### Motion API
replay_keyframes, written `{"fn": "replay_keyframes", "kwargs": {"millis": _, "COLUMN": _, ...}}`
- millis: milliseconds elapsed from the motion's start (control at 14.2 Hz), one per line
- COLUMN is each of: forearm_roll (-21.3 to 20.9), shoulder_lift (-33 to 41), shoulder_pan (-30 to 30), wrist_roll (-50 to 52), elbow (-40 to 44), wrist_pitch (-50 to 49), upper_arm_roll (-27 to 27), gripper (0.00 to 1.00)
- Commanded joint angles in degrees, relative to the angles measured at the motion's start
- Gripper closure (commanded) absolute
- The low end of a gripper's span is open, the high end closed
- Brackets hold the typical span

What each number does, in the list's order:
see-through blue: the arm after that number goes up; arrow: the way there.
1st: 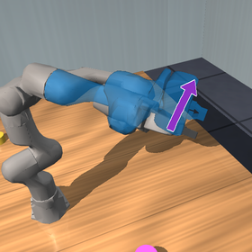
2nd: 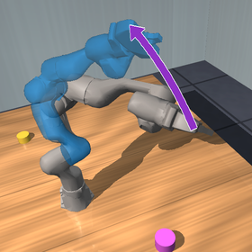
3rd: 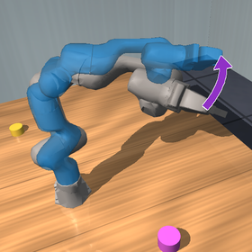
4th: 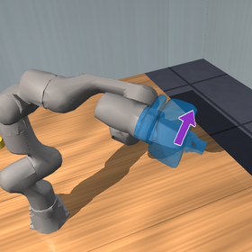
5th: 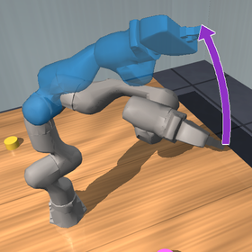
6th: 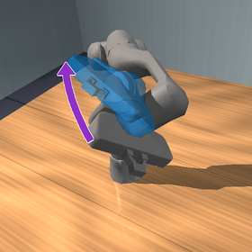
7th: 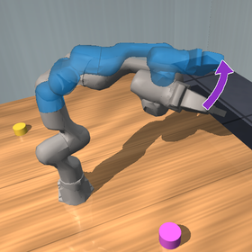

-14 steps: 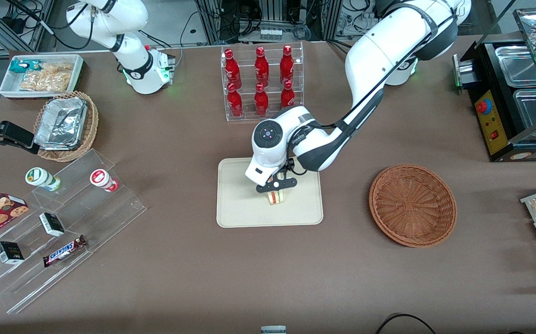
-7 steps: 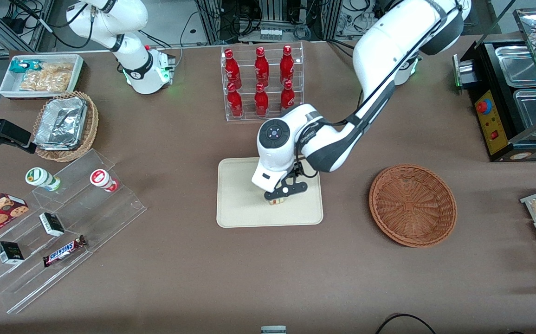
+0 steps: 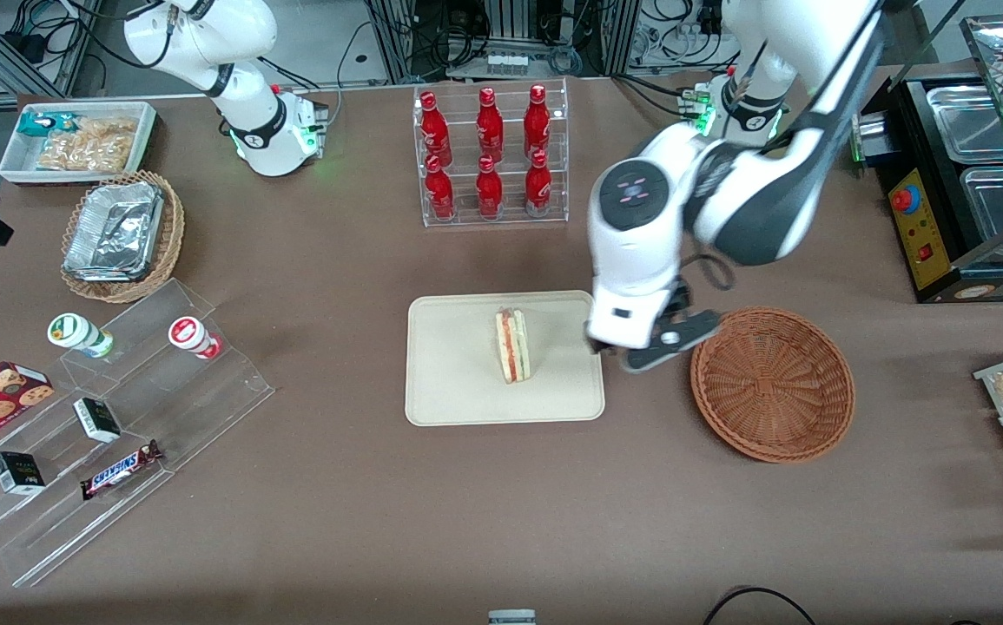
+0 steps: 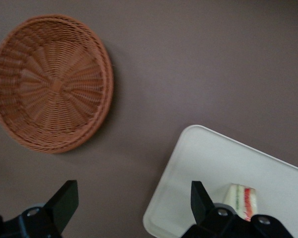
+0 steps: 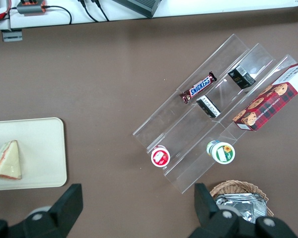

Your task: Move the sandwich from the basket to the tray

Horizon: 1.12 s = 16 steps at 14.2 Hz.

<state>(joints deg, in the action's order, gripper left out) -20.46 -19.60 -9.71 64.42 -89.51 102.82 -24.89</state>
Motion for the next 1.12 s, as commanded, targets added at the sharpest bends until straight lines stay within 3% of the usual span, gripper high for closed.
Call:
{"fn": "replay_keyframes", "kwargs": {"millis": 0, "forearm_roll": 6.45, "shoulder_lift": 12.54, "shoulder_pan": 10.20, "wrist_roll": -14.94, "elbow": -9.54, "wrist_pitch": -2.76, "upper_arm_roll": -0.08, "gripper": 0.00}}
{"fn": "replay_keyframes", "kwargs": {"millis": 211, "forearm_roll": 14.37, "shoulder_lift": 17.13, "shoulder_pan": 23.29, "wrist_roll": -40.26, "elbow": -7.61, "wrist_pitch": -11.48, "upper_arm_roll": 0.19, "gripper": 0.00}}
{"fn": "replay_keyframes", "kwargs": {"millis": 422, "forearm_roll": 16.33, "shoulder_lift": 18.28, "shoulder_pan": 33.42, "wrist_roll": -55.07, "elbow": -5.50, "wrist_pitch": -15.97, "upper_arm_roll": 0.19, "gripper": 0.00}}
{"fn": "replay_keyframes", "kwargs": {"millis": 773, "forearm_roll": 18.34, "shoulder_lift": 18.28, "shoulder_pan": 37.92, "wrist_roll": -59.31, "elbow": -0.84, "wrist_pitch": -21.77, "upper_arm_roll": 0.36, "gripper": 0.00}}
{"fn": "replay_keyframes", "kwargs": {"millis": 1055, "forearm_roll": 19.67, "shoulder_lift": 18.46, "shoulder_pan": 37.14, "wrist_roll": -59.68, "elbow": 0.04, "wrist_pitch": -22.05, "upper_arm_roll": 0.45, "gripper": 0.00}}
